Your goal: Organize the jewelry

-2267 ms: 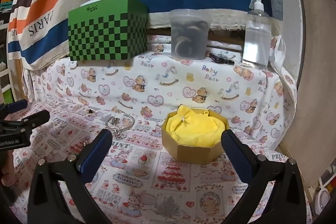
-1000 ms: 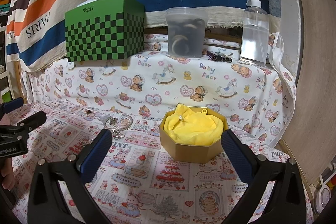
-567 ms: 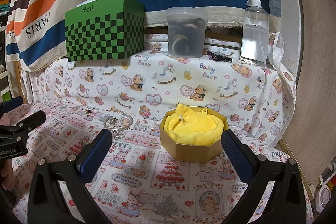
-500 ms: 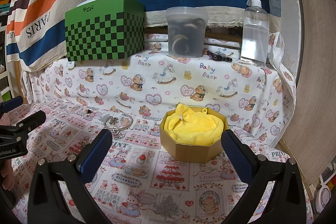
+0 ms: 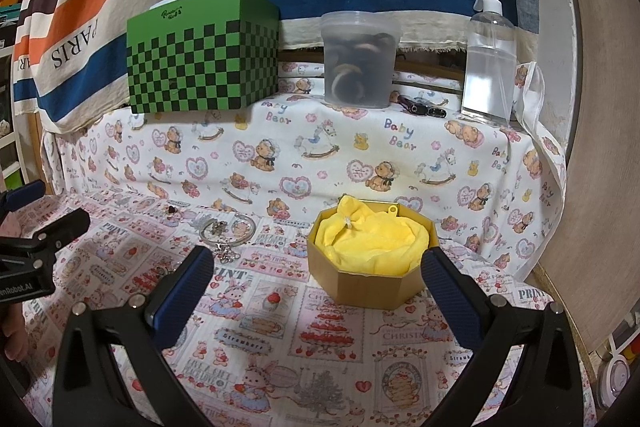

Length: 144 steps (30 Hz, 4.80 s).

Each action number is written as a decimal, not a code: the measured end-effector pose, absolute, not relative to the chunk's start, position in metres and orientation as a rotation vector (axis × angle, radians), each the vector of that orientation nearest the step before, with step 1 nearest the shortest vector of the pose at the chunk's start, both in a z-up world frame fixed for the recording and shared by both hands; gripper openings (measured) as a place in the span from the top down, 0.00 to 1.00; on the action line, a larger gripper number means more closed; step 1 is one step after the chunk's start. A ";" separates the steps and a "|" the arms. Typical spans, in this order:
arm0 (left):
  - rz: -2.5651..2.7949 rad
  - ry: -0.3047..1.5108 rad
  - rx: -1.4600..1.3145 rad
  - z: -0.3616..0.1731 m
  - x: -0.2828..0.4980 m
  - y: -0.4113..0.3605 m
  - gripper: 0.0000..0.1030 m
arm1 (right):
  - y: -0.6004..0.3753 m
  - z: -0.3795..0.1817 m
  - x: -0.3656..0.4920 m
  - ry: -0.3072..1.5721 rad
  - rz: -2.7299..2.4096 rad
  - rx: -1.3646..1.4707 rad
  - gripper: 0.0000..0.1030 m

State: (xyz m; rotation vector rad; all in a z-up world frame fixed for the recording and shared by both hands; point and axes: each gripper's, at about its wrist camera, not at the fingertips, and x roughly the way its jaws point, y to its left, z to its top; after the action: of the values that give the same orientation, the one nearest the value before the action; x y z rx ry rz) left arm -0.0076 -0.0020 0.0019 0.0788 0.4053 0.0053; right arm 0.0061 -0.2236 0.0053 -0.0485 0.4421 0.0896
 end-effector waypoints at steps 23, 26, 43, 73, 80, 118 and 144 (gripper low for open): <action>-0.026 0.395 0.046 0.002 -0.008 0.001 0.00 | -0.230 0.008 0.006 0.431 0.064 -0.023 0.00; -0.042 0.403 0.037 0.002 -0.007 0.003 0.00 | -0.230 0.008 0.006 0.433 0.071 -0.019 0.00; 0.085 0.200 0.018 0.030 -0.019 0.033 0.00 | -0.239 0.001 0.014 0.504 0.168 0.061 0.00; 0.078 0.363 -0.142 0.033 0.000 0.076 0.00 | -0.111 -0.048 0.093 1.018 0.262 -0.075 0.86; 0.083 0.382 -0.148 0.030 0.004 0.075 0.00 | -0.112 -0.045 0.090 0.976 0.256 -0.050 0.91; -0.114 0.989 -0.070 -0.042 0.087 -0.053 0.59 | -0.248 0.002 0.067 0.756 0.147 0.256 0.91; -0.186 0.718 -0.136 0.071 0.060 -0.033 0.85 | -0.295 0.021 0.062 0.634 0.131 0.406 0.91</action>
State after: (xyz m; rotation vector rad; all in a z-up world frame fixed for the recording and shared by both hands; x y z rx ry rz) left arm 0.0597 -0.0332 0.0712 -0.1359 0.7177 -0.1860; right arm 0.0616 -0.2952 0.0209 0.4060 0.6342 0.1305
